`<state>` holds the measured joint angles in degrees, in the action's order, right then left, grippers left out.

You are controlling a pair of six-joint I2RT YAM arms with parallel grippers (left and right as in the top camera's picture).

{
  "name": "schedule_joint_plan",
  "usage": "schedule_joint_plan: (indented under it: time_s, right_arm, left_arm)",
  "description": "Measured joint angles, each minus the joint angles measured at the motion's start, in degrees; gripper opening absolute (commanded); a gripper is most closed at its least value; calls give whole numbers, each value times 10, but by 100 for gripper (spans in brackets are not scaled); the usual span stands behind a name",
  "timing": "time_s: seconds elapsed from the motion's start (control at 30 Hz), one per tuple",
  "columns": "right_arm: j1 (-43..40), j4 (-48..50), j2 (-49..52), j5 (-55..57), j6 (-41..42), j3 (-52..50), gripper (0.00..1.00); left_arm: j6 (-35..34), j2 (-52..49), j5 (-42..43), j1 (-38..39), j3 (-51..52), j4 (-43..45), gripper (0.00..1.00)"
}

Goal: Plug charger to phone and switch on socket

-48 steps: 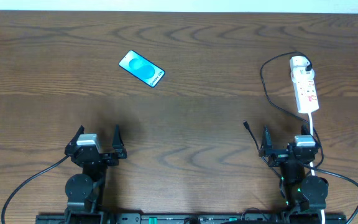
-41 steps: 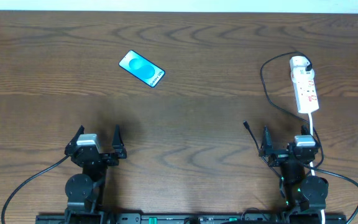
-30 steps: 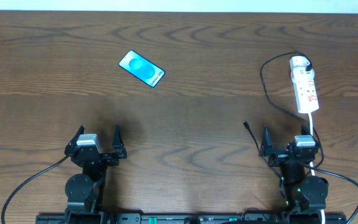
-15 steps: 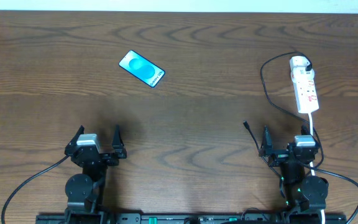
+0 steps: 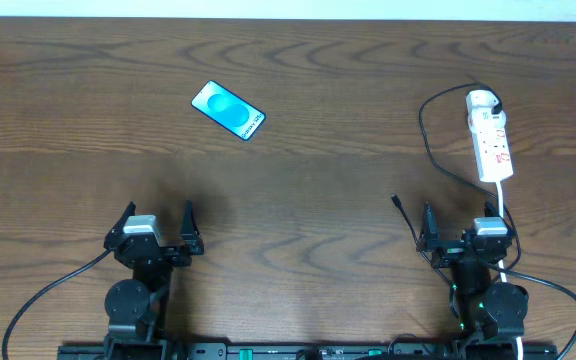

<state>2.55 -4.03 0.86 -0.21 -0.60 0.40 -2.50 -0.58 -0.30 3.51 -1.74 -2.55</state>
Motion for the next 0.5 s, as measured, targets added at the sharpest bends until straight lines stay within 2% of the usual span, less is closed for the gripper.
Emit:
schedule_joint_plan:
  time_s: [0.5]
  right_arm:
    - [0,0,0,0,0,0,99]
  left_arm:
    - [7,0,0,0,0,0,98]
